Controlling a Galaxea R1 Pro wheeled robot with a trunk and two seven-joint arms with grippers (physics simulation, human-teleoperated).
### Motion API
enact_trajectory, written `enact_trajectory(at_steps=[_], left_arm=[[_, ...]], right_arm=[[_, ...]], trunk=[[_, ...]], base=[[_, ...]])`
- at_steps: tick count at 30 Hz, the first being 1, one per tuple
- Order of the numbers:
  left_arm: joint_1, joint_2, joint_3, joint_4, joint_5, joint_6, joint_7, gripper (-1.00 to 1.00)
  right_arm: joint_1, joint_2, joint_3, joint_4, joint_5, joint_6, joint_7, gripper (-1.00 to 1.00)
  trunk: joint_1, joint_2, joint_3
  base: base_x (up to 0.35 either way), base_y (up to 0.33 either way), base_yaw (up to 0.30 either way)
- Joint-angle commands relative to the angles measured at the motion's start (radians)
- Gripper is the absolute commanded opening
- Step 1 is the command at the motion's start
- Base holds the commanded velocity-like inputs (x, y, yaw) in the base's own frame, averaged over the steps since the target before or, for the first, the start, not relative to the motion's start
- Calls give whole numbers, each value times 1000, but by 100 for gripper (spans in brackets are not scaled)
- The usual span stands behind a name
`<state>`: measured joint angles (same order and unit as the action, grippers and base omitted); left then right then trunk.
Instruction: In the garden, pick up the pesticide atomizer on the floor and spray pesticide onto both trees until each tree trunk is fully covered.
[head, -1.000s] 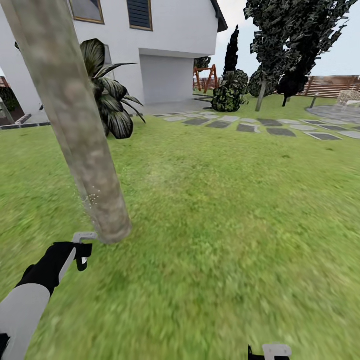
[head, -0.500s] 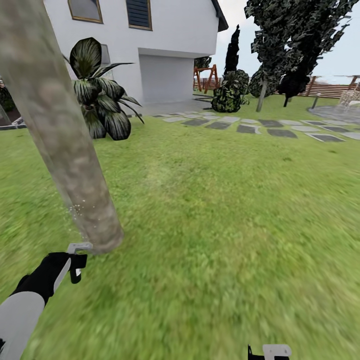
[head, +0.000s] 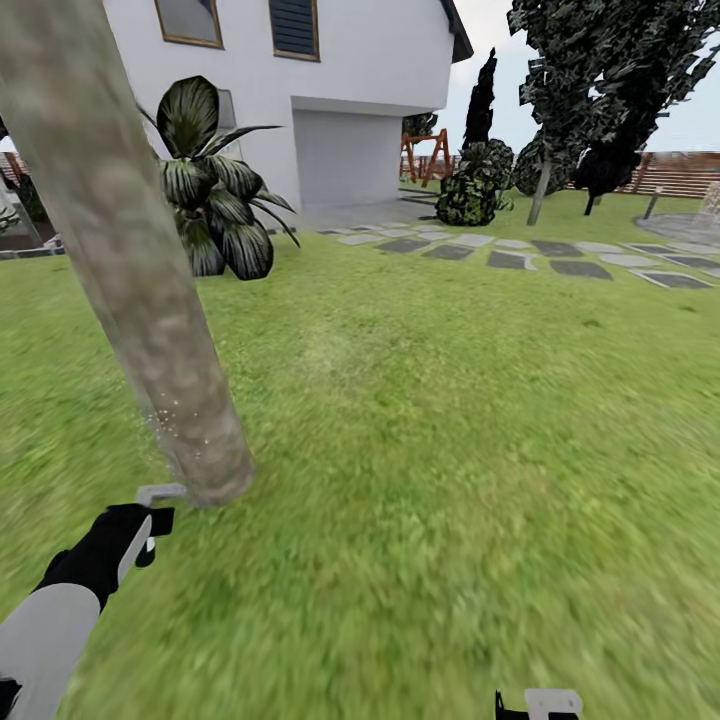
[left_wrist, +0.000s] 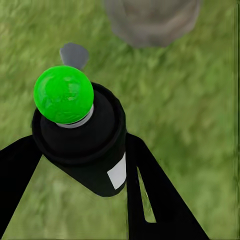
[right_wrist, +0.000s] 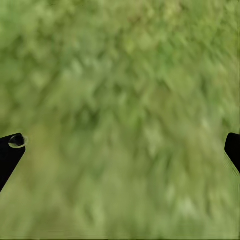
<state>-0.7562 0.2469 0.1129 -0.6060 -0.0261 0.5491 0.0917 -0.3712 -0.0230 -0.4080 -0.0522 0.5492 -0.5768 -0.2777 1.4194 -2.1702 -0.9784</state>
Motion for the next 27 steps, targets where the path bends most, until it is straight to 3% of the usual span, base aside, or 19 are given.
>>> enact_trajectory(at_steps=[1, 15, 22, 27], left_arm=[[0, -1, 0, 0, 0, 0, 0, -100], [0, 0, 1, 2, 3, 0, 0, -100], [0, 1, 2, 14, -5, 0, 0, -100], [29, 5, 1, 60, -7, 0, 0, -100]], right_arm=[[0, 0, 0, 0, 0, 0, 0, 100], [0, 2, 0, 0, 0, 0, 0, 100], [0, 0, 0, 0, 0, 0, 0, 100], [0, 0, 0, 0, 0, 0, 1, 100]], trunk=[[0, 0, 0], [0, 0, 0], [0, 0, 0], [0, 0, 0]], base=[[240, -154, 0], [36, -255, 230], [229, -184, 25], [246, -172, 0]])
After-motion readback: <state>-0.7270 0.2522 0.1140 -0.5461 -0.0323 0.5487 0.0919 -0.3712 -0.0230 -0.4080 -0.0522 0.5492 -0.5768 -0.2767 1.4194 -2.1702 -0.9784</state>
